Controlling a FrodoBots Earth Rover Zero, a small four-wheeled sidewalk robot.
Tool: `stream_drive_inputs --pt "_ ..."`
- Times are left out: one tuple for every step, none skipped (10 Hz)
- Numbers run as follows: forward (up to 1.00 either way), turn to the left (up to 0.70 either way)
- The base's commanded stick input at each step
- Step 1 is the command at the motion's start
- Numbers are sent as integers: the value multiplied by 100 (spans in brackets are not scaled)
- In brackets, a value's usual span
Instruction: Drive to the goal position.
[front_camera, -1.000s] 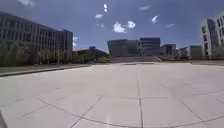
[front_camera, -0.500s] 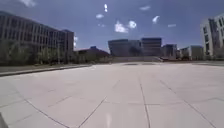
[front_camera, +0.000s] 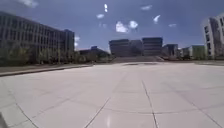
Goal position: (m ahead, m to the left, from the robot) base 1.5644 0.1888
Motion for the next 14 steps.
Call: stream_drive_inputs --pt "50 0" --pt "50 0" --pt "50 0" --pt "50 0" --pt "50 0" --pt "50 0" --pt "50 0" --pt "50 0" --pt "50 -50" --pt "50 -47" --pt "50 -31" --pt "50 -15" --pt "50 0" --pt "50 0"
